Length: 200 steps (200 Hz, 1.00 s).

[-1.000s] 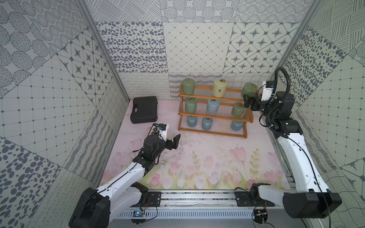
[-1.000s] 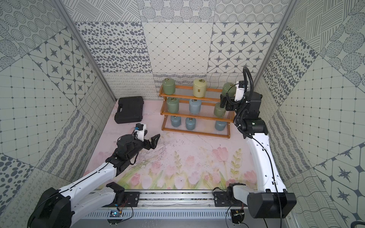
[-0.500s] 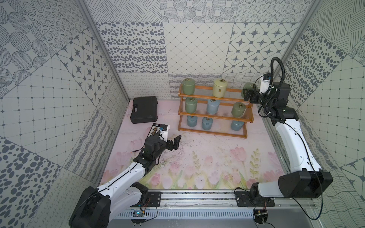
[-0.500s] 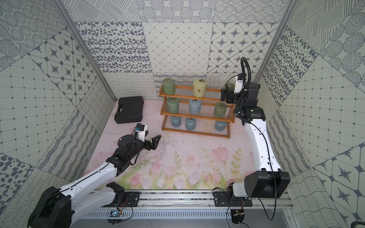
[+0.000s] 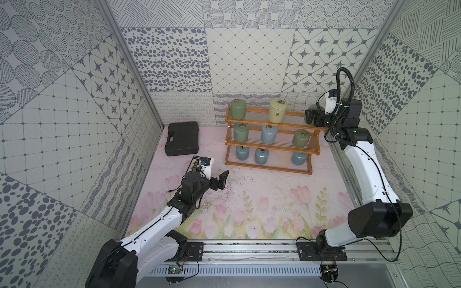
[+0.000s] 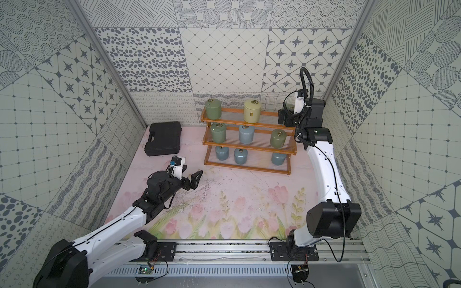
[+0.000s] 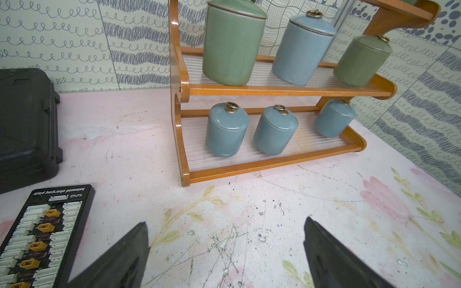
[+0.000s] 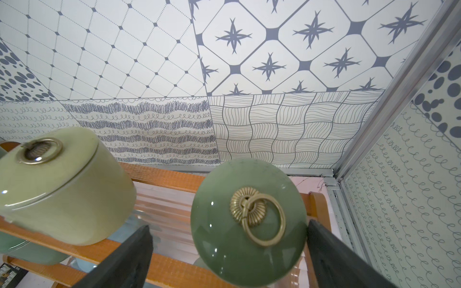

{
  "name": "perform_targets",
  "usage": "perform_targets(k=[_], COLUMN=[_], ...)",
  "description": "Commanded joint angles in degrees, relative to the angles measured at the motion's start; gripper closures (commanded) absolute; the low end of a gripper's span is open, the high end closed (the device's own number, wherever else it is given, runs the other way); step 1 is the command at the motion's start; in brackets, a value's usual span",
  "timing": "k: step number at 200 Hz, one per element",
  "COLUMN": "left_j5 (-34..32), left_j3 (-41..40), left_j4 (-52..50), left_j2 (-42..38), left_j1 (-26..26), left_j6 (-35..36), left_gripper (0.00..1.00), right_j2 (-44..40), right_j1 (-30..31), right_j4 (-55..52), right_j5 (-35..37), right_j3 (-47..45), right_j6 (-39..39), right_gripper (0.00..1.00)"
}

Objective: Remove the tea canisters from the shelf
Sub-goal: Pick up the tea canister from the shelf.

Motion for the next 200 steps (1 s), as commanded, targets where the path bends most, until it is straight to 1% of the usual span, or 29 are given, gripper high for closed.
perform_targets(k=[1,120,139,165,200], left_j5=[1.33,1.27,1.19,1.13,1.16], left_j3=[-0.09,-0.39,-0.43,-0.61,-0.65], left_j4=[0.23,-0.66,-0.77,-0.84,-0.86], left_j2=[-1.15,-1.90,-2.02,-2.10,-2.23], left_j1=[-0.20,-0.17,-0.18,-0.17,-0.17], left_j6=[-0.08,-0.54,-0.57,-0.62,-0.74], left_gripper=[0.00,0.00,0.00,0.00,0.00], right_j2=[1.39,7.48,7.66,7.43,6.52], right_j1=[-0.27,-0.71,-0.77,-0.85,-0.85], right_j4=[0.53,0.46,0.63,0.72,0.72], right_j5=[0.30,0.00,-0.34,-1.13,-2.46], right_j3=[2.45,6.41,6.54,6.26,5.48], right_j6=[-0.88,-0.80,-0.80,-0.91,-1.16], right_gripper=[0.00,0.00,0.07,0.22,0.35])
